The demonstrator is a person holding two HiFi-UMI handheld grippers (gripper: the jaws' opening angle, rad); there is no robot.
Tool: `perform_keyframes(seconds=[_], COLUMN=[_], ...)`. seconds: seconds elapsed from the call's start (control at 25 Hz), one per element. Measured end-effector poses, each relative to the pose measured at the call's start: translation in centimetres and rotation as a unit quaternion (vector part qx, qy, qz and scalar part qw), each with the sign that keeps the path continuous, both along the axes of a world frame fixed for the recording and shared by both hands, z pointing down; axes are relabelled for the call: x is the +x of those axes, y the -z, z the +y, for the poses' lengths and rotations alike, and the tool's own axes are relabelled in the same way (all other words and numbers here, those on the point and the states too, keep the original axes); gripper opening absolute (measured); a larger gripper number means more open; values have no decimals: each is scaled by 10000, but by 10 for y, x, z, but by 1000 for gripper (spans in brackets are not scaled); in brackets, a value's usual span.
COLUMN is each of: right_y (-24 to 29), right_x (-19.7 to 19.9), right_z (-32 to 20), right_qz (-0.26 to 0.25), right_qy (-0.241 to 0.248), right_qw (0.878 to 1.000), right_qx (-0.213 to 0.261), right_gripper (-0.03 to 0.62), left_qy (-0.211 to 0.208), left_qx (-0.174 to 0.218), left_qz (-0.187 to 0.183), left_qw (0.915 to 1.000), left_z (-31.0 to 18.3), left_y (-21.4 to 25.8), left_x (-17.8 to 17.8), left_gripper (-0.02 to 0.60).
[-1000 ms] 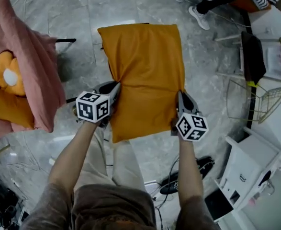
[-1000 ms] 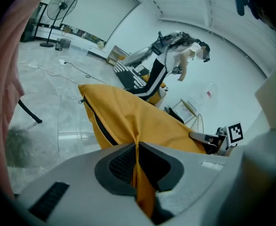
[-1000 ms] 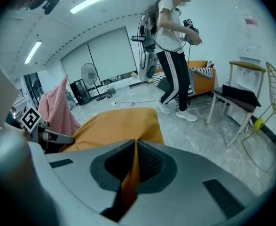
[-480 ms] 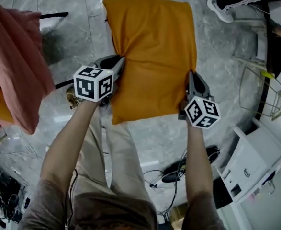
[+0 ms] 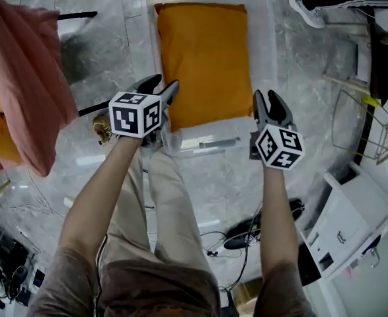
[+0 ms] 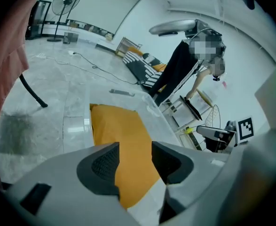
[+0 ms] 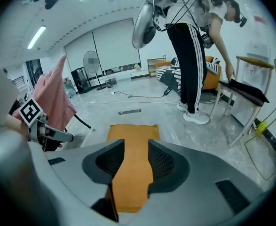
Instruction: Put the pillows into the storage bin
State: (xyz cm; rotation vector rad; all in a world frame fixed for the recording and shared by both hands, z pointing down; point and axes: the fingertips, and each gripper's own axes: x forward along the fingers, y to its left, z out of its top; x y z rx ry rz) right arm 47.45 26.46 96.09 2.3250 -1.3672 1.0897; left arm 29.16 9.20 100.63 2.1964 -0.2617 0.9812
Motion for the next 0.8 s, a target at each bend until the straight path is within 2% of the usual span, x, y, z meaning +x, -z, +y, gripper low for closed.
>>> perform_keyframes(seconds=[0.16,0.36,0.56,0.8], right_y=[26,103,203,327], right_x=[-26,-65,-86,-109], right_z=[-25,-40,-70,-106], right_qz=[-244,-508,-732,-478], right_qy=[576,918,954,1344], right_qw=[9980,9940,9892,9810], right_qx=[113,299,839,1313], right_gripper=[165,195,206,221], left_qy=[-180,-342,-187,189], left_qx=[57,218,588,1079], left_qz=[279,438,774,1098], left_qw=[9994,9982,9951,9879], left_z=[3,9,-12,-43], left_y=[41,136,254,390], left_x=[2,-15,-30,-70], left_gripper=[224,232,233,235])
